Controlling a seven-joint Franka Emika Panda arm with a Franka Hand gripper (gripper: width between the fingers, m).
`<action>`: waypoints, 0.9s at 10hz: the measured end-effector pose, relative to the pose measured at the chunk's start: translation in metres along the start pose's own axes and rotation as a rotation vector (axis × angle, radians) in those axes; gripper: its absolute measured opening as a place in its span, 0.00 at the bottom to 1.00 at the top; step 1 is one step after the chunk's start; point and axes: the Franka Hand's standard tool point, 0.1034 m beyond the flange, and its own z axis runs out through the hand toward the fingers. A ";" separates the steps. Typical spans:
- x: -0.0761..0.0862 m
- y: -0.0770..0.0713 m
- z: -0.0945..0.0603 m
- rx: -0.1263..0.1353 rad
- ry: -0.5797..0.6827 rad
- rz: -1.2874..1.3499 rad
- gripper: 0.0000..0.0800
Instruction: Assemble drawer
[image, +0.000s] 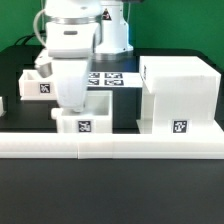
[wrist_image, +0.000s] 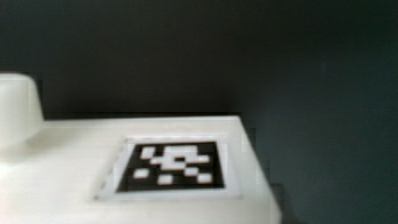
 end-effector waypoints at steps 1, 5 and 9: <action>-0.001 0.000 0.000 0.000 0.007 0.012 0.05; 0.016 0.003 0.003 -0.003 0.020 0.022 0.05; 0.021 0.005 0.006 -0.036 0.018 0.047 0.05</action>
Offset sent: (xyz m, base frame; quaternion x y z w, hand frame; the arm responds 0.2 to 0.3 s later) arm 0.0190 0.0335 -0.0017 -0.0362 0.0565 0.0454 0.9967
